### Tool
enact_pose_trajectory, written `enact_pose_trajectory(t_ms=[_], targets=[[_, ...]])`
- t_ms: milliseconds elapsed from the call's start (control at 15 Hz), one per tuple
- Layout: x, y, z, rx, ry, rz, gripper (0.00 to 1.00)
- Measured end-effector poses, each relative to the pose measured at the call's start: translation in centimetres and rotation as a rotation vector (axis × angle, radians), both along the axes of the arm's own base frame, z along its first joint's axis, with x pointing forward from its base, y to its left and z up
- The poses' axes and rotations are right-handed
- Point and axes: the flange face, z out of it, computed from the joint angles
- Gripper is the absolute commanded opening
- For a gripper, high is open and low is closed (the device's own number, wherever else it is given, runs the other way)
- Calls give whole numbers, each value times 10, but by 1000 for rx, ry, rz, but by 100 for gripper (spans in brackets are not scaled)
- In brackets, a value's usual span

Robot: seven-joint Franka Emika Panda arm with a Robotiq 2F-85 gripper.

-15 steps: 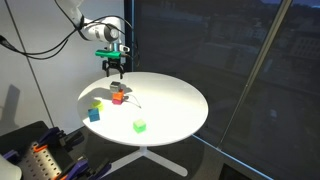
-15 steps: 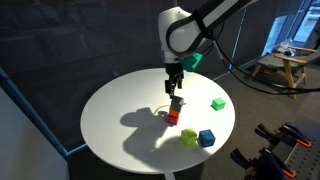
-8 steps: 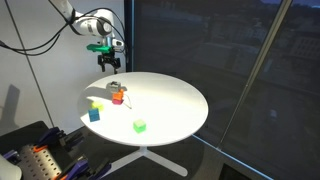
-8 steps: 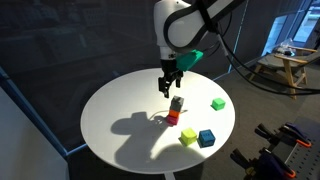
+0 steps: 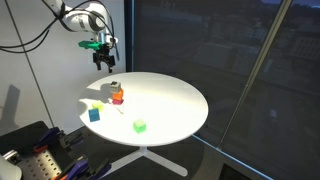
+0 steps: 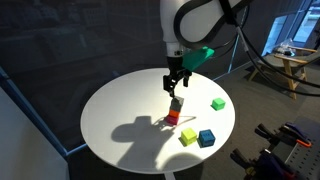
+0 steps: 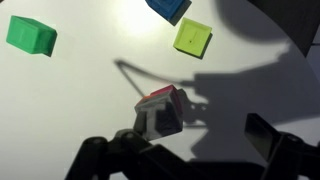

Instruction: Put the grey block on the stack of blocks

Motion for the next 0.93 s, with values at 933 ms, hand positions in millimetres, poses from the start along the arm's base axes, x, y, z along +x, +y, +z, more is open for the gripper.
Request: enact_pose_trajectory(t_ms=[933], targets=[[-30, -77, 35, 22, -57, -170, 100]])
